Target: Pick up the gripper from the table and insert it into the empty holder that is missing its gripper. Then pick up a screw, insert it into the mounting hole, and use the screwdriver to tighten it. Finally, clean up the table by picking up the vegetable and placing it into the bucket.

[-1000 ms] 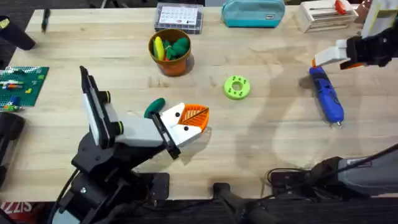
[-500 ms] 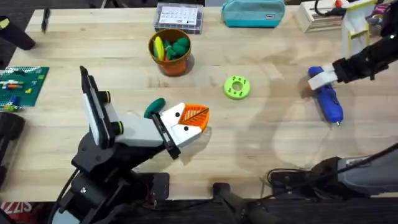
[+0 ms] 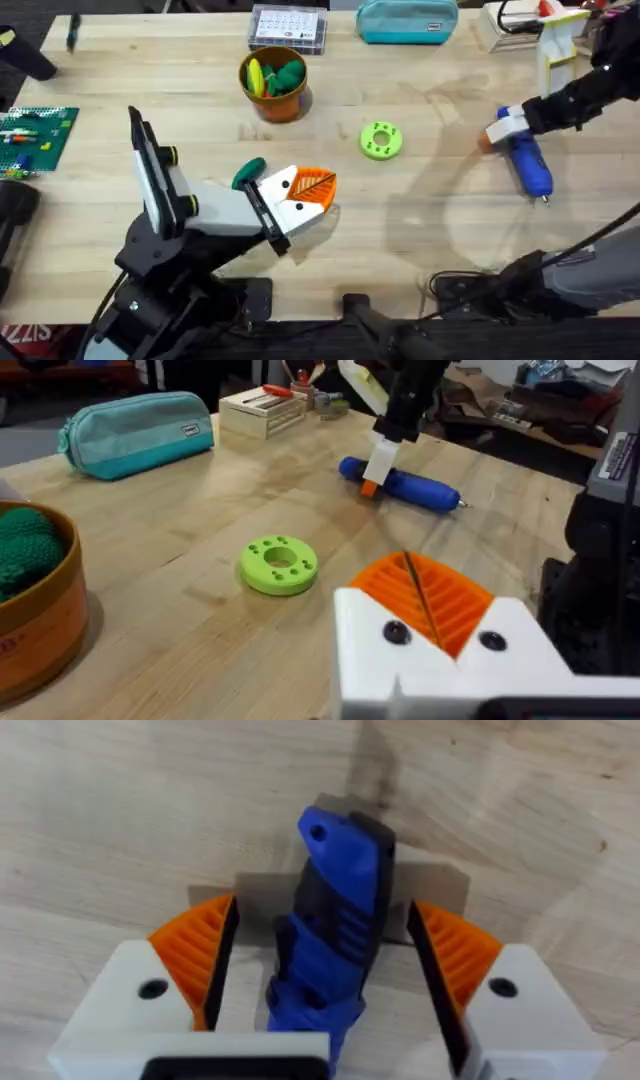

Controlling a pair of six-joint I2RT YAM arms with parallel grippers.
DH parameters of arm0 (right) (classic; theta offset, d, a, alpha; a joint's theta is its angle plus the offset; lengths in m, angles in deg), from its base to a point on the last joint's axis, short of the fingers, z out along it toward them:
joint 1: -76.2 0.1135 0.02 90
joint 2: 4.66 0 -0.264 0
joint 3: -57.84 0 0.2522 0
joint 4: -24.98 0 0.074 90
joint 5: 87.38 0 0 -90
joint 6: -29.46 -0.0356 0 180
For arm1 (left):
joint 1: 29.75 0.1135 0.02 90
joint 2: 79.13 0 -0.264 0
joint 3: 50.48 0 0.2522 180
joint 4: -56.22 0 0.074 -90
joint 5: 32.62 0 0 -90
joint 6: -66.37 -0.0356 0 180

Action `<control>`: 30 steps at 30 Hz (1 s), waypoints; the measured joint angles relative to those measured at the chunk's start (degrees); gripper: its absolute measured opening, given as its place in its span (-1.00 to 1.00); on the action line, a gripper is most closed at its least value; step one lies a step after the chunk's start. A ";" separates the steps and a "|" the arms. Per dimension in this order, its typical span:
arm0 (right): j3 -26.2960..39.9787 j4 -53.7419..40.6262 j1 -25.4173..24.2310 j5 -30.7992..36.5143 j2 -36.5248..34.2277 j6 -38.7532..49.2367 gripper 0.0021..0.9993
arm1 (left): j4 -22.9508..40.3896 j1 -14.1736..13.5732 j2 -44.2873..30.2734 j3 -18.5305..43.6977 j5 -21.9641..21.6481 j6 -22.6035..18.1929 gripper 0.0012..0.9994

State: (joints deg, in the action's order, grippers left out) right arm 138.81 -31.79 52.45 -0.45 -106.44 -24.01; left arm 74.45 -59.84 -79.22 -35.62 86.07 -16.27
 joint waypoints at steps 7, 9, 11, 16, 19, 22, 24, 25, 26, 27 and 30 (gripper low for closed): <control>-0.01 0.78 0.00 -0.02 -0.09 -0.51 0.80 | 0.00 0.00 0.00 0.00 0.00 0.00 -0.99; -0.01 0.78 0.00 -0.07 -0.10 -0.58 0.65 | 0.00 0.00 0.00 0.00 0.00 -0.01 -0.99; -0.01 0.81 0.00 -0.15 -0.09 -0.60 0.52 | 0.00 0.00 0.00 -0.02 0.00 0.00 -0.99; -0.01 0.62 0.00 -0.15 -0.09 -0.75 0.30 | 0.00 0.00 0.00 0.00 0.00 -0.01 -0.99; -0.01 0.59 0.00 -0.14 -0.10 -0.75 0.22 | 0.00 0.00 0.00 0.00 0.00 0.00 -0.99; -0.01 0.61 0.01 -0.17 -0.10 -0.86 -0.06 | 0.00 0.00 0.00 0.00 0.00 0.00 -0.99; -0.03 0.62 0.01 -0.18 -0.08 -0.79 -0.40 | 0.00 0.00 0.00 0.00 0.00 0.00 -0.99; -0.05 0.67 0.01 -0.15 -0.08 -0.76 -0.60 | 0.00 0.00 0.00 0.00 0.00 0.00 -0.99; -0.07 0.78 0.00 0.00 -0.09 -0.70 -0.79 | 0.00 0.00 0.00 0.00 0.00 0.00 -0.99; -0.09 0.78 0.00 0.06 -0.10 -0.84 -0.92 | 0.00 0.00 0.00 0.00 0.00 0.00 -0.99; -0.12 0.62 0.00 0.04 -0.08 -0.96 -0.94 | 0.00 0.00 0.00 0.00 0.00 0.00 -0.99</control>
State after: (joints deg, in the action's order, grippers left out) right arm 138.69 -31.17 52.45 -0.41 -106.52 -24.96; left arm 74.45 -59.84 -79.22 -35.62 86.07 -16.27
